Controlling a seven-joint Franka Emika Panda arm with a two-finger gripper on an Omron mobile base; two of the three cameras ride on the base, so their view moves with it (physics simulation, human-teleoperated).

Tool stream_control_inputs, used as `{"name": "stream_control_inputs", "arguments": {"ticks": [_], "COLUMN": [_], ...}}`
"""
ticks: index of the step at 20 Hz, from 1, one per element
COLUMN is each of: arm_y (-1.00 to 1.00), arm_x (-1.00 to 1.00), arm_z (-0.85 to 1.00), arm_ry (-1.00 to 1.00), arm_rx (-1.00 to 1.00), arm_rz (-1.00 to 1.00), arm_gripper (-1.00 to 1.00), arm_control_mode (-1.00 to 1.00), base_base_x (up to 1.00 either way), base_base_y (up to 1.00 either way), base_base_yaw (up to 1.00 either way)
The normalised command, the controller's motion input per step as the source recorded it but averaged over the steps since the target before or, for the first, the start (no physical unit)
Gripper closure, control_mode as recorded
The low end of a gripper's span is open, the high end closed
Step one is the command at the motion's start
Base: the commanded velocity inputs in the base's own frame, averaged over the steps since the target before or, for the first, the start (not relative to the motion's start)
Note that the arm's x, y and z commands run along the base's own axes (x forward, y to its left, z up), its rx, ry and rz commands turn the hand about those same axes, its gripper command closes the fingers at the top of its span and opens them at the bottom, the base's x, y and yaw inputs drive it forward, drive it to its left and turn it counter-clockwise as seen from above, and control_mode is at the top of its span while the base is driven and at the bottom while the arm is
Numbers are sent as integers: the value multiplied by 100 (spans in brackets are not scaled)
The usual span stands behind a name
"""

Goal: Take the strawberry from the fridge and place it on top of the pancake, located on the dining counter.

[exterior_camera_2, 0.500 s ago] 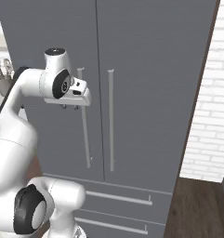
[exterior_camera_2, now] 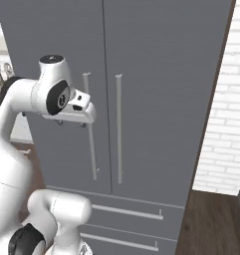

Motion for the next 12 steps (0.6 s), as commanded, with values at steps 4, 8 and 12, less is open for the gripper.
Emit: {"name": "stream_control_inputs", "arguments": {"ticks": [4, 8, 12], "arm_y": [-33, -23, -24], "arm_x": [-58, -64, -59], "arm_z": [0, 0, 0], "arm_ry": [0, -2, -4], "arm_rx": [0, 0, 0], "arm_rz": [-12, -9, -7], "arm_gripper": [-100, -100, -100], "arm_control_mode": [-100, -100, -100], "base_base_x": [0, 0, 0], "base_base_y": [0, 0, 0], "base_base_yaw": [0, 0, 0]}}
